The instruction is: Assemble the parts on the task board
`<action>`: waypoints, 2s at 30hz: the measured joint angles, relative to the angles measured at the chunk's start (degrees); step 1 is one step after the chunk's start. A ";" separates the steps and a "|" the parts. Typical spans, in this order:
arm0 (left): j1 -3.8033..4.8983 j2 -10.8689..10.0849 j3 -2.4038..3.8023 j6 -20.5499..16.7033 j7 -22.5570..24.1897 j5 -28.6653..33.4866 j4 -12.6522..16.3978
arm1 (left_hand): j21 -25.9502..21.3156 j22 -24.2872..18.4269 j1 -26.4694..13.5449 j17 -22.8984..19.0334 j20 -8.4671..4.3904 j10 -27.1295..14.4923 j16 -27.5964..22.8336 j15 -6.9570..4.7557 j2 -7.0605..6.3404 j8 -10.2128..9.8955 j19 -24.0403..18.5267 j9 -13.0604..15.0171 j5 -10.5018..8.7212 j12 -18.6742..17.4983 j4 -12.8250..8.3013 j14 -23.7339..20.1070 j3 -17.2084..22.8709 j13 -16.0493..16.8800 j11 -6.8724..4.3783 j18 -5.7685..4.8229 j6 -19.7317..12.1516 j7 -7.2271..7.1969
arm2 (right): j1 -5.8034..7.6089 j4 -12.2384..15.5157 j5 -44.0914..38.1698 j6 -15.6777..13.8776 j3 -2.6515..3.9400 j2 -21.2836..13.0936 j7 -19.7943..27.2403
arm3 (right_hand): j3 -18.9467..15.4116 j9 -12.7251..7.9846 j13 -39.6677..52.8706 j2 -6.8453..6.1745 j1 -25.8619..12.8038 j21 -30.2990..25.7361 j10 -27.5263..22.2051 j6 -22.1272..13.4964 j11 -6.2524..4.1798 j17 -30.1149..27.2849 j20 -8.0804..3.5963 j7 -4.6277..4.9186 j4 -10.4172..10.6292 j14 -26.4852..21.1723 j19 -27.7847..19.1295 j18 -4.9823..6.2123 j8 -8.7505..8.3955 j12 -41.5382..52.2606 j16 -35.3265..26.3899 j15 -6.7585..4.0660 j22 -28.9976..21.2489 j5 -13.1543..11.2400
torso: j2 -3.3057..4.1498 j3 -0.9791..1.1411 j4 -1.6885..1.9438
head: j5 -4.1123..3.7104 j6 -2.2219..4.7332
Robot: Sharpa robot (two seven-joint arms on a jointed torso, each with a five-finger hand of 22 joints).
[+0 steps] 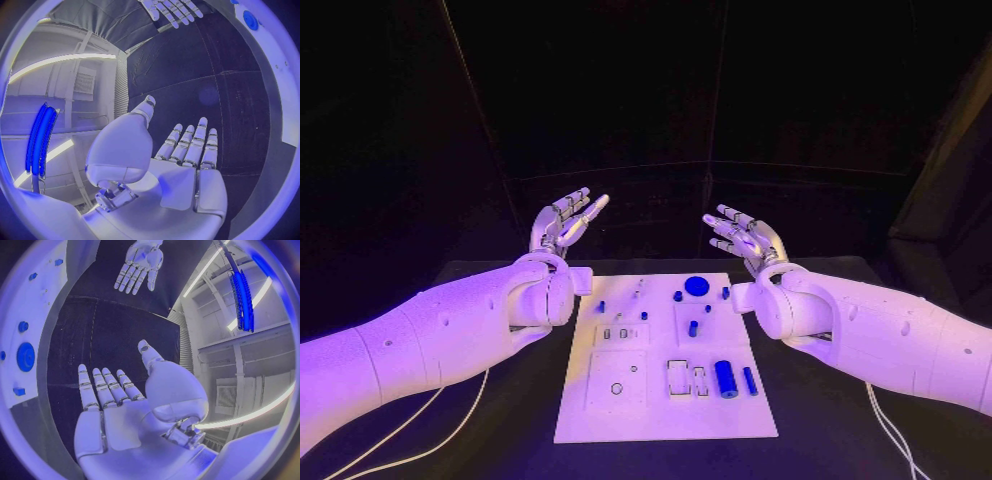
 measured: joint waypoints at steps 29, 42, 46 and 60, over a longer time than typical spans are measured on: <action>0.39 -9.01 -0.01 8.09 2.88 -4.13 10.17 | 12.53 4.93 4.66 5.34 -2.81 33.58 10.08 -5.86 1.44 3.78 33.20 1.54 0.33 5.98 -0.54 29.16 -0.23 1.71 -0.52 3.61 25.52 3.72 | 6.27 -6.42 -48.65 9.71 0.34 -0.39 -9.54 | 11.11 1.71 1.30 -4.80 12.42 15.00 42.24 38.36 -4.93 2.92 -6.18 2.58 -6.45 49.74 33.02 5.28 4.19 2.91 7.21 -7.97 5.06 1.84 | 4.52 -0.10 0.55 | -1.21 0.78; 0.38 -11.25 -0.02 10.11 2.32 -6.03 15.25 | 12.53 4.92 4.89 5.43 -2.81 33.57 10.07 -5.86 1.67 3.78 33.43 1.53 0.33 5.98 -0.63 29.16 -0.32 1.66 -0.52 3.60 25.73 3.52 | 7.39 -6.68 -73.44 13.87 0.37 2.07 -17.47 | 12.11 1.76 1.33 -8.28 11.37 34.71 44.99 41.59 -7.14 16.31 -11.82 0.77 -6.04 61.39 42.89 5.26 2.02 1.60 27.18 -11.91 16.04 1.84 | 7.50 -0.26 1.38 | -2.01 1.27; 0.38 -11.33 -0.02 10.60 2.10 -6.22 16.02 | 12.83 4.92 4.89 5.58 -2.92 33.77 10.07 -5.86 1.67 3.78 34.12 1.44 0.33 5.98 -0.70 29.15 -0.39 1.58 -0.32 3.59 25.73 3.52 | 7.43 -6.53 -79.08 15.20 0.37 2.68 -19.46 | 12.65 1.75 1.33 -8.76 10.89 37.78 44.13 41.10 -7.30 19.54 -11.82 0.32 -5.94 61.39 42.89 5.26 2.02 1.60 32.08 -11.90 17.97 1.25 | 8.25 -0.29 1.64 | -2.26 1.39; 0.38 -11.77 -0.02 11.54 1.68 -6.44 16.97 | 12.83 4.91 4.89 5.63 -2.92 33.77 10.07 -5.86 1.67 3.78 34.12 1.45 0.33 5.70 -0.69 29.15 -0.39 1.59 -0.32 3.59 25.93 3.73 | 7.44 -6.77 -88.46 19.86 0.37 3.88 -23.61 | 12.64 1.74 1.37 -9.55 10.10 45.40 41.28 38.70 -6.87 36.00 -11.10 0.36 -5.63 61.38 42.16 5.25 2.02 1.60 50.19 -11.90 23.23 0.17 | 10.12 -0.18 1.97 | -2.42 1.42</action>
